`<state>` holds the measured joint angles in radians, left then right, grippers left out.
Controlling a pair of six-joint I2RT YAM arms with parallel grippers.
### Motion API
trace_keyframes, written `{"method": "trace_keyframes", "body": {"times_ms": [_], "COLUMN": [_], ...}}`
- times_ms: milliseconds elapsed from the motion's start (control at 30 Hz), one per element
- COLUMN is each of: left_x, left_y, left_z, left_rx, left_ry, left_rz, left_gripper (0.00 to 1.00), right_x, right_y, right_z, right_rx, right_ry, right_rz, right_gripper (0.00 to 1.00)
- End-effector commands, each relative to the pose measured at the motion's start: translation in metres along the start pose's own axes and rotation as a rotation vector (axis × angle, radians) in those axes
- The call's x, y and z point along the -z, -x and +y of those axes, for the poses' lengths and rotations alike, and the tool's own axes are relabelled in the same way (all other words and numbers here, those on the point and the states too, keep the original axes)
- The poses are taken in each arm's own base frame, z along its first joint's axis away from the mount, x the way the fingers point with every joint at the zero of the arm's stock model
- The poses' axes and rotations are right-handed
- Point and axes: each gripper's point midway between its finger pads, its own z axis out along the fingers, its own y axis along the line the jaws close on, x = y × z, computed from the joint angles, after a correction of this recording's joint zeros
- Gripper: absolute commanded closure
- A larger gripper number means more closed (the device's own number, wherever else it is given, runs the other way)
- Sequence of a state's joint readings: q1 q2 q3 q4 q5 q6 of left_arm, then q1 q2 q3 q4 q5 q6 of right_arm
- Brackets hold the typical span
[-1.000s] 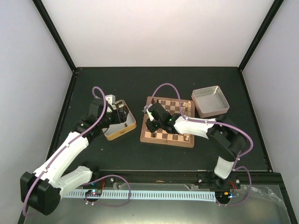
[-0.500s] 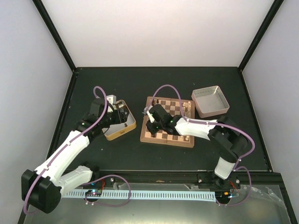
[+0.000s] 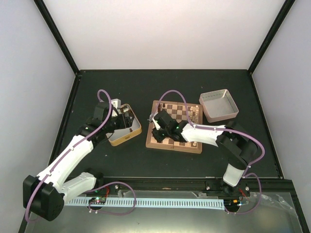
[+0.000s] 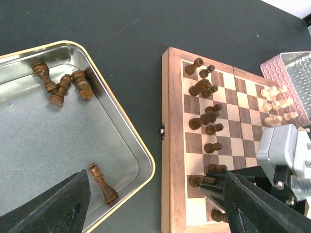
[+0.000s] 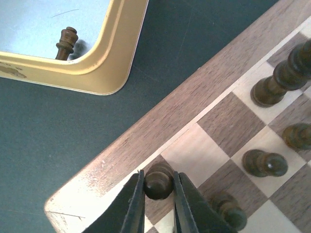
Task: Set up the chess pieces on the board
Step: Place the chess piece on the chessboard.
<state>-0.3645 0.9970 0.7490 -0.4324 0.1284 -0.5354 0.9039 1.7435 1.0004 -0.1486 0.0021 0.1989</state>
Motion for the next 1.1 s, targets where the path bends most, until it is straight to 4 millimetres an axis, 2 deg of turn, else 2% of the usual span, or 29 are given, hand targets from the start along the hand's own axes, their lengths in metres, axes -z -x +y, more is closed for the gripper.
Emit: {"method": "trace_keyframes", "body": {"times_ms": [0, 167, 433, 700, 767, 900, 1067], "left_x": [0.004, 0.002, 0.001, -0.002, -0.002, -0.003, -0.004], "left_y": [0.012, 0.011, 0.011, 0.009, 0.009, 0.009, 0.009], "left_z": [-0.007, -0.006, -0.005, -0.004, -0.005, -0.005, -0.005], "left_rx": [0.009, 0.008, 0.011, 0.013, 0.013, 0.012, 0.015], "left_ry": [-0.024, -0.021, -0.020, -0.020, -0.023, -0.025, -0.022], "left_rz": [-0.024, -0.017, -0.011, 0.003, 0.006, 0.012, 0.020], "left_gripper": [0.23, 0.23, 0.23, 0.23, 0.23, 0.23, 0.23], "right_x": [0.008, 0.002, -0.001, -0.007, -0.007, -0.005, 0.009], "right_y": [0.018, 0.016, 0.024, 0.012, 0.011, 0.013, 0.030], "right_z": [-0.001, -0.008, -0.018, -0.018, -0.018, -0.016, -0.011], "right_rx": [-0.021, -0.019, -0.020, -0.014, -0.017, -0.027, -0.051], "right_ry": [-0.029, -0.069, -0.131, -0.133, -0.128, -0.118, -0.093], "right_rz": [-0.042, -0.025, -0.033, 0.009, 0.013, 0.010, -0.033], "right_gripper": [0.88, 0.91, 0.91, 0.88, 0.86, 0.76, 0.66]}}
